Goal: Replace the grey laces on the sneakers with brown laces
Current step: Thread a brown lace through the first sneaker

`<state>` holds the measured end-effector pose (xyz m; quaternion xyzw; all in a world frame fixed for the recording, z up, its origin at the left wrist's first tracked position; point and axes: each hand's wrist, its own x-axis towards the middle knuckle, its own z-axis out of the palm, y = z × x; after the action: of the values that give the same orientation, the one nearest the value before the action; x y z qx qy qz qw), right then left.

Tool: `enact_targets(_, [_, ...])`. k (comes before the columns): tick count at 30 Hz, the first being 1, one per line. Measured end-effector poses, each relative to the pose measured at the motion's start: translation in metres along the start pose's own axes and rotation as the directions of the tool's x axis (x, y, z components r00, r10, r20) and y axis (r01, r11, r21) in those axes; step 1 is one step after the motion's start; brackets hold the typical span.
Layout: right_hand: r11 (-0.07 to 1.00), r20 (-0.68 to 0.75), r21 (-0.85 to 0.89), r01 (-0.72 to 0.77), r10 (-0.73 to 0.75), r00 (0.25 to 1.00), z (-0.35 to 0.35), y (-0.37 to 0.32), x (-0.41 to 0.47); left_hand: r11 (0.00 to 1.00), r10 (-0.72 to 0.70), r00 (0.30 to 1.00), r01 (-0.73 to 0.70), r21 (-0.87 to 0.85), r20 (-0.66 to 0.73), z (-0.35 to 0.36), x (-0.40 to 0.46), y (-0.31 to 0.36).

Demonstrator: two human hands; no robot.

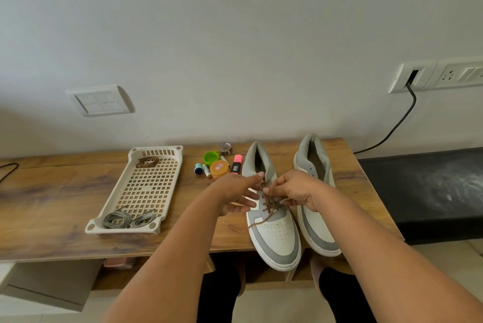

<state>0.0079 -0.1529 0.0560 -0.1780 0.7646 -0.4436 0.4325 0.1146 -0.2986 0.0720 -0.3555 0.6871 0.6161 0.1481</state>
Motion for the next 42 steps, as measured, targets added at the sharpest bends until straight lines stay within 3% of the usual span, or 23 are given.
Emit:
enact_targets(5, [0.987, -0.06, -0.13, 0.094, -0.103, 0.993, 0.008, -0.004, -0.001, 0.977, -0.002, 1.0, 0.001, -0.213, -0.007, 0.018, 0.005, -0.007])
enact_targets(11, [0.981, -0.011, -0.177, 0.075, -0.078, 0.997, -0.004, -0.003, -0.001, 0.982, 0.012, 0.999, -0.019, -0.186, -0.034, 0.014, 0.006, -0.002])
enact_targets(15, [0.998, -0.045, 0.004, 0.068, -0.067, 0.997, -0.014, -0.001, -0.001, 0.903, -0.018, 0.999, 0.031, -0.428, 0.034, 0.014, 0.007, -0.002])
enact_targets(19, [0.958, 0.118, 0.283, 0.053, -0.089, 0.989, -0.025, -0.012, -0.013, 0.796, -0.021, 0.998, 0.048, -0.603, 0.052, 0.014, 0.01, -0.002])
enact_targets(22, [0.965, 0.064, 0.245, 0.089, -0.108, 0.992, -0.032, -0.021, -0.022, 0.769, -0.037, 0.999, 0.049, -0.637, 0.033, 0.017, 0.013, 0.001])
enact_targets(24, [0.988, -0.061, -0.103, 0.113, -0.12, 0.991, -0.037, -0.026, -0.029, 0.853, 0.023, 0.998, -0.052, -0.52, -0.063, 0.018, 0.014, 0.001])
enact_targets(26, [0.865, -0.123, -0.485, 0.125, -0.209, 0.97, -0.042, -0.029, -0.034, 0.956, 0.169, 0.973, -0.201, -0.213, -0.159, 0.019, 0.012, 0.001])
enact_targets(27, [0.805, -0.109, -0.575, 0.147, -0.253, 0.961, -0.042, -0.031, -0.036, 0.962, 0.259, 0.95, -0.269, -0.04, -0.173, 0.019, 0.01, 0.001])
enact_targets(29, [0.761, -0.063, -0.614, 0.209, -0.311, 0.948, -0.037, -0.033, -0.038, 0.871, 0.453, 0.876, -0.395, 0.293, -0.165, 0.02, 0.008, -0.002])
enact_targets(32, [0.751, -0.108, -0.594, 0.287, -0.429, 0.897, -0.025, -0.031, -0.031, 0.607, 0.68, 0.717, -0.434, 0.665, -0.152, 0.021, 0.008, -0.005])
enact_targets(38, [0.781, -0.296, -0.532, 0.327, -0.534, 0.792, -0.004, -0.018, -0.002, 0.479, 0.82, 0.536, -0.449, 0.755, -0.201, 0.02, 0.023, -0.01])
enact_targets(42, [0.805, -0.344, -0.508, 0.307, -0.516, 0.785, 0.005, -0.009, 0.009, 0.437, 0.861, 0.454, -0.431, 0.789, -0.229, 0.021, 0.027, -0.012])
